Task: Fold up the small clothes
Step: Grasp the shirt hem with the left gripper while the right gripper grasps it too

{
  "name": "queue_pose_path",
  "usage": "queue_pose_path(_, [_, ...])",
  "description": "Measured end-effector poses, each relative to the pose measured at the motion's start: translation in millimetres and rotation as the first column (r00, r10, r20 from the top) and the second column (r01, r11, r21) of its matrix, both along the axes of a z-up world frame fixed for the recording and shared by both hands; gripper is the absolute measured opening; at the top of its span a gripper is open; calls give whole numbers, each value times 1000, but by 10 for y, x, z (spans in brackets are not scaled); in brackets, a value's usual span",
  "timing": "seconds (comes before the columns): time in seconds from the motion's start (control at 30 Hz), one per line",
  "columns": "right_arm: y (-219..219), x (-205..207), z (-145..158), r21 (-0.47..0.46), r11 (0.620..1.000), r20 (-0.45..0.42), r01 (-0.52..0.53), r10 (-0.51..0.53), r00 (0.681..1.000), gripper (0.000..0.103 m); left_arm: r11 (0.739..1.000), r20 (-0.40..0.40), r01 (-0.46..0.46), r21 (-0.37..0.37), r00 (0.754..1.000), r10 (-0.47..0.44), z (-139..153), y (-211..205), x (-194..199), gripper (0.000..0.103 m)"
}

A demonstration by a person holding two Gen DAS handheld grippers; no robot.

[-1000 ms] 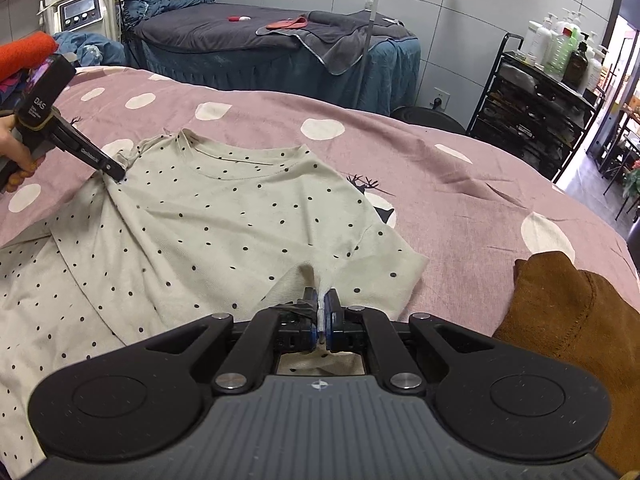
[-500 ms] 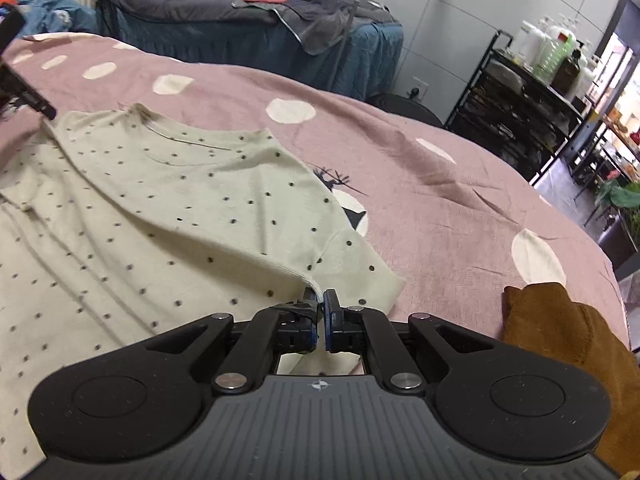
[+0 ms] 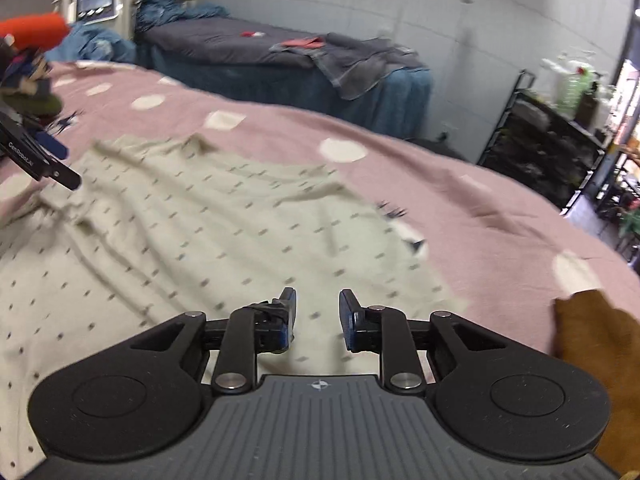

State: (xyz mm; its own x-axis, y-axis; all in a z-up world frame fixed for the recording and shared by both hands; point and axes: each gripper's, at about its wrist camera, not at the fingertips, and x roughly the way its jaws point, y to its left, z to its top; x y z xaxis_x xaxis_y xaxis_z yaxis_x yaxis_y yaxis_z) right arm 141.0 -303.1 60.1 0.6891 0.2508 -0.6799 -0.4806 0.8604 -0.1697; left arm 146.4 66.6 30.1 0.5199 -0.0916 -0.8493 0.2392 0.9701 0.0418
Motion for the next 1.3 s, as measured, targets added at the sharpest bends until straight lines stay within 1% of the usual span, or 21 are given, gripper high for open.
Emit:
queue_pose_path(0.03, [52,7,-88,-24,1000,-20,7,-7,1000,38,1000,-6,-4,24,1000,5,-91,-50,-29,83])
queue_pose_path(0.1, [78,69,-248,-46,998,-66,50,-53,996,39,999,37,-45,5,998,45,-176,-31,-68,92])
queue_pose_path(0.13, [41,72,-281,-9,997,-67,78,-78,995,43,998,35,-69,-4,997,69,-208,0,-58,101])
queue_pose_path(0.2, [-18,81,-279,50,991,-83,124,-120,989,46,991,15,-118,-59,993,120,-249,108,-29,103])
queue_pose_path(0.3, [-36,43,-273,61,989,-90,138,-132,987,52,994,21,-109,-30,994,110,-215,79,-53,103])
queue_pose_path(0.37, [-59,-3,-242,83,984,-91,156,-148,985,59,993,25,-121,-7,992,121,-184,56,-63,103])
queue_pose_path(0.43, [-133,-107,-174,152,972,-81,177,-166,983,79,991,39,-131,30,991,129,-136,-6,-136,103])
queue_pose_path(0.47, [-164,-170,-141,188,965,-79,181,-169,982,93,991,48,-128,49,991,126,-107,-47,-185,103])
queue_pose_path(0.53, [-207,-328,-88,232,955,-81,182,-168,982,102,991,61,-102,88,993,97,-46,-138,-299,103])
queue_pose_path(0.67, [-264,-653,-49,276,944,-103,179,-156,982,103,988,77,-27,153,997,16,36,-327,-515,103])
queue_pose_path(0.73, [-285,-785,-52,287,942,-116,175,-147,982,103,986,84,-1,167,996,-13,65,-393,-614,103])
queue_pose_path(0.87, [-333,-935,-90,295,935,-146,200,-162,976,103,990,71,-6,141,997,-4,105,-405,-716,103])
queue_pose_path(1.07, [-426,-1033,-139,338,908,-187,248,-194,963,103,993,67,-31,110,997,24,132,-363,-878,103])
queue_pose_path(1.13, [-444,-1084,-134,353,902,-188,250,-193,963,103,995,62,-42,87,997,37,122,-334,-931,103])
queue_pose_path(1.17, [-448,-1103,-133,356,901,-188,248,-191,963,103,997,58,-51,61,997,48,118,-309,-968,103])
queue_pose_path(1.2, [-453,-1129,-133,358,901,-189,246,-188,964,103,998,53,-58,24,997,57,117,-277,-1007,103])
queue_pose_path(1.23, [-463,-1154,-130,361,901,-189,240,-181,965,103,997,49,-61,-37,997,63,118,-211,-1069,103])
queue_pose_path(1.3, [-498,-1220,-109,371,902,-186,220,-160,969,103,990,38,-42,-135,998,48,113,-79,-1180,103])
